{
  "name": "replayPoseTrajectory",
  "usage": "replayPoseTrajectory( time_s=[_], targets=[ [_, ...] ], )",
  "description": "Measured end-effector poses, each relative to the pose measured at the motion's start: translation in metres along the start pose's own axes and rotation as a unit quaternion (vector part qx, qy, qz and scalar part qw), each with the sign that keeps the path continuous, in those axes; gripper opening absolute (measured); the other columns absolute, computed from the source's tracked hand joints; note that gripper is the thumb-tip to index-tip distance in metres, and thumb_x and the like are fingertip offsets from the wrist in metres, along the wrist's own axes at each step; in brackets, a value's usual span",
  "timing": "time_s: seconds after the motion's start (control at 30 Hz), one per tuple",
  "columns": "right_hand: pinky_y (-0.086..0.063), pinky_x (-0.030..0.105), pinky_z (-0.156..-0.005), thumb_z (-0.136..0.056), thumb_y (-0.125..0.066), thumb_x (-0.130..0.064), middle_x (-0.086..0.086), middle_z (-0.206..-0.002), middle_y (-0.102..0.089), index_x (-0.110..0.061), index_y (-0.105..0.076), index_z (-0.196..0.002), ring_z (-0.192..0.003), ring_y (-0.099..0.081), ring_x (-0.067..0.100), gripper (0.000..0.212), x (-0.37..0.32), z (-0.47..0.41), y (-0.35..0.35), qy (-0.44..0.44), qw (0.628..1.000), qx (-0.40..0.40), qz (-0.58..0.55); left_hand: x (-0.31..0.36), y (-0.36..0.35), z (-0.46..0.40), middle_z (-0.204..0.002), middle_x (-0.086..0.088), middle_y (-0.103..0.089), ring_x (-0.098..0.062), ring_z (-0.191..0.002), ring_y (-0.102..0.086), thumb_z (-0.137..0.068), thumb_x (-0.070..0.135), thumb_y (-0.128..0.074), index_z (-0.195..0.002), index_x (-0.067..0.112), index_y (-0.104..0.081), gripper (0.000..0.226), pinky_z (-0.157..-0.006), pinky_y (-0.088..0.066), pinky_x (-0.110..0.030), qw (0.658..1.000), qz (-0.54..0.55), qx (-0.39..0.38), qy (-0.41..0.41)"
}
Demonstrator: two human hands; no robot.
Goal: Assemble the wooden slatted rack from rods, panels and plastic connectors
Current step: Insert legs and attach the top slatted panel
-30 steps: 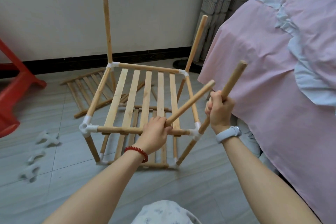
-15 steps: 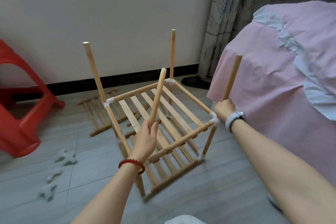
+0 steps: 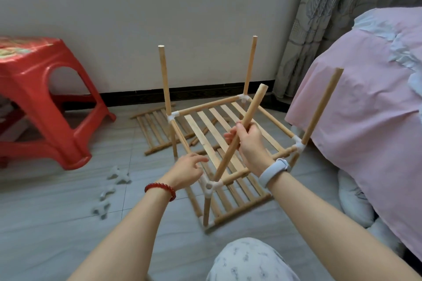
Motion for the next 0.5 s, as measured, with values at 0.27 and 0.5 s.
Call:
replayPoseTrajectory(
  time_s=[0.27, 0.5],
  targets=[
    [-0.053, 0.035, -0.085, -0.098, -0.043, -0.018, 0.006, -0.083, -0.064, -0.020, -0.045, -0.100, -0.085, -0.069, 0.017, 0.004, 0.017, 0.011, 0.006, 0.070, 0.992, -0.030, 0.099, -0.033, -0.020, -0.005, -0.156, 0.008, -0.014, -0.021, -0.145, 0.004, -0.088, 0.046, -0.054, -0.141, 0.033, -0.036, 0.057, -0.115, -0.014, -0.048, 0.962, -0.251, -0.055, -0.095],
    [-0.057, 0.037, -0.081, -0.098, -0.043, -0.017, 0.002, -0.072, -0.064, -0.017, -0.046, -0.097, -0.075, -0.069, 0.018, 0.003, 0.010, 0.006, 0.043, 0.063, 0.997, 0.023, 0.028, -0.016, -0.025, -0.021, -0.105, 0.012, -0.057, -0.008, -0.114, -0.048, -0.076, 0.061, -0.059, -0.107, 0.035, -0.065, 0.041, -0.115, -0.002, -0.043, 0.938, -0.299, 0.015, -0.176]
  ],
)
Point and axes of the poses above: each hand's wrist, its own z-axis away from the middle knuckle, its own y-axis out of the back of the hand, x = y × z, the point moved 2 cm from there along -z, towards the middle knuckle
